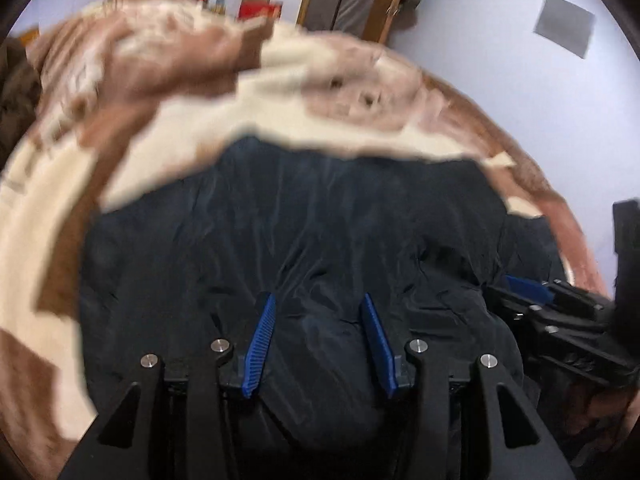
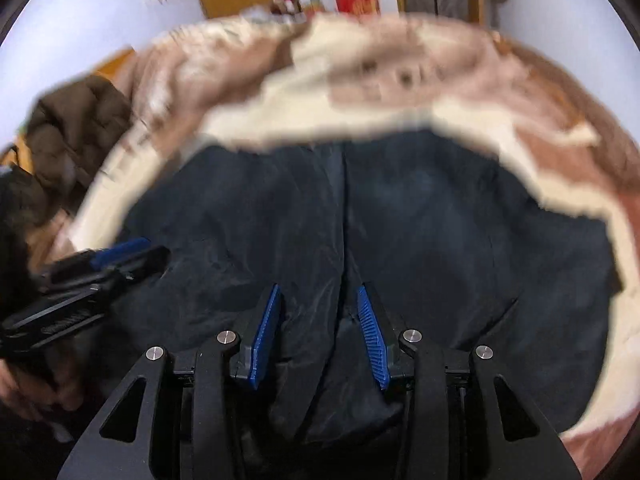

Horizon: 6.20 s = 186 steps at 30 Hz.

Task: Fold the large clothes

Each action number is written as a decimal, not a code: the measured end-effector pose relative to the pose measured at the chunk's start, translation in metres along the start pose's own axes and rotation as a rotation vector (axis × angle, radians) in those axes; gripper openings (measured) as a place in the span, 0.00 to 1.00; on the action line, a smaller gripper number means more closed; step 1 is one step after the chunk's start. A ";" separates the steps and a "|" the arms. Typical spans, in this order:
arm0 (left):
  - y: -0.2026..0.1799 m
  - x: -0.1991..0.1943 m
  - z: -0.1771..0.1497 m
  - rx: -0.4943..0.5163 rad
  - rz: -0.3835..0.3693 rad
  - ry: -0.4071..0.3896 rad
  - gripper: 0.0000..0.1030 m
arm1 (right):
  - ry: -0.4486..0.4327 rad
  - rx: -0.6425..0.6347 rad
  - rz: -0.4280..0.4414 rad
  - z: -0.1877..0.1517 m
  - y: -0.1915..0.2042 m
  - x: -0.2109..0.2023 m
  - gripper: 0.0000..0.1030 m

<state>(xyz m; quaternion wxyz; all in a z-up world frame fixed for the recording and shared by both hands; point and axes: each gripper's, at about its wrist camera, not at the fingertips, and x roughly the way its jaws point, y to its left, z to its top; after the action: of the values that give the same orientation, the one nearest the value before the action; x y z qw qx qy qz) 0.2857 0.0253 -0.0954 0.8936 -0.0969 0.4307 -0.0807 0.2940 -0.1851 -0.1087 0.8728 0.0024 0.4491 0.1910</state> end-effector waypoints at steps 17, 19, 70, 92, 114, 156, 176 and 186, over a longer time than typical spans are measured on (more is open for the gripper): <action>-0.028 -0.058 -0.039 0.049 -0.085 -0.004 0.44 | 0.000 -0.006 0.035 -0.031 0.031 -0.048 0.39; -0.029 -0.035 -0.052 0.050 -0.053 0.062 0.43 | 0.070 0.016 0.018 -0.042 0.025 -0.022 0.38; -0.046 -0.145 -0.129 0.097 0.084 -0.027 0.45 | -0.007 0.071 -0.002 -0.137 0.007 -0.148 0.47; 0.080 -0.178 -0.179 -0.117 0.233 0.032 0.62 | 0.037 0.412 -0.110 -0.204 -0.113 -0.180 0.58; 0.066 -0.171 -0.223 -0.176 0.136 0.128 0.71 | 0.131 0.567 -0.046 -0.239 -0.126 -0.173 0.65; 0.062 -0.289 -0.125 -0.310 -0.173 -0.223 0.16 | -0.225 0.538 0.383 -0.130 -0.112 -0.281 0.12; 0.137 -0.075 -0.011 -0.516 -0.082 0.004 0.25 | 0.022 0.801 0.309 -0.010 -0.186 -0.066 0.24; 0.145 -0.108 0.004 -0.600 -0.233 -0.071 0.60 | -0.154 0.845 0.477 0.001 -0.191 -0.132 0.64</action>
<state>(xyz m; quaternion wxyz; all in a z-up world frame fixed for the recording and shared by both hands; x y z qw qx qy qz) 0.2314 0.1906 -0.0466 0.8245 -0.4073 0.3899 -0.0483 0.2894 -0.4065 -0.0386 0.7579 0.4733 0.4086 0.1860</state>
